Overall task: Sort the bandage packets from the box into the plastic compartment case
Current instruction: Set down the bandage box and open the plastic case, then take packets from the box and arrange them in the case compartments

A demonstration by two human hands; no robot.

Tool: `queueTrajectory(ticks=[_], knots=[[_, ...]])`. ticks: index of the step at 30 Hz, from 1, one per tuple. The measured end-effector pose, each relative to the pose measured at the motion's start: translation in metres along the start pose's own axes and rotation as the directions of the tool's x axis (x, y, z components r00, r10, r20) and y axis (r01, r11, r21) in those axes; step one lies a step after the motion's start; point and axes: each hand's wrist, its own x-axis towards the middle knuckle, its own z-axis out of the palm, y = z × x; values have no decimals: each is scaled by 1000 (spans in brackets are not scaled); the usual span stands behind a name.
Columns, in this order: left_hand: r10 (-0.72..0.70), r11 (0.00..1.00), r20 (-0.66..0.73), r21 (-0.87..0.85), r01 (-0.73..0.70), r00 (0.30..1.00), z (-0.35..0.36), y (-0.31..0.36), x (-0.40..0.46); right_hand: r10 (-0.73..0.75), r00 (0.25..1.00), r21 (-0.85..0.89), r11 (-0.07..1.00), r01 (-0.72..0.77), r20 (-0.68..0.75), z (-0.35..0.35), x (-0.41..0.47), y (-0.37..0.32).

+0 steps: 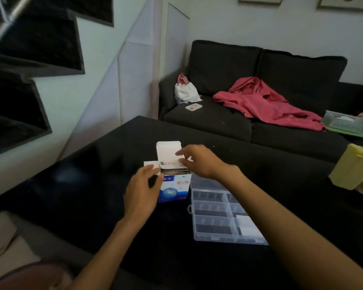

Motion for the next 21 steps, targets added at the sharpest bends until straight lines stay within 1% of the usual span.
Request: queueTrajectory(ticks=[1,2,3,4,5,6,8,10,12,16,18,20,21], knots=[[-55,983,-25,-179,50,998,4,-5,2,12,995,-67,998,-6,97,3,11,-2],[-122,932,-26,-347,105,992,7,-8,4,35,984,-118,993,-15,174,5,20,-2],[-189,861,2,-480,167,982,8,-9,5,56,972,-164,986,-19,228,6,25,-1],[-248,782,51,-579,231,968,7,-10,6,63,964,-216,976,-7,258,7,30,-3],[-285,723,96,-632,280,954,7,-9,7,54,962,-268,963,20,268,8,33,-5],[-309,701,116,-643,308,944,6,-8,7,32,962,-314,948,58,273,8,36,-6],[-330,711,116,-623,327,937,8,-9,7,0,958,-367,924,110,288,8,40,-9],[-340,721,108,-608,333,934,8,-10,8,11,954,-380,919,109,300,7,43,-10],[-371,712,119,-601,364,921,9,-11,13,25,949,-361,928,95,314,9,47,-8],[-386,614,204,-670,416,899,10,-8,16,76,934,-265,964,21,350,11,52,1],[-384,598,213,-684,418,898,11,-6,16,94,929,-223,975,-13,358,11,53,6],[-385,598,218,-681,422,897,12,-5,16,79,946,-217,976,-9,314,12,50,8],[-385,596,220,-682,424,896,12,-4,15,49,960,-233,972,18,277,14,47,9]])
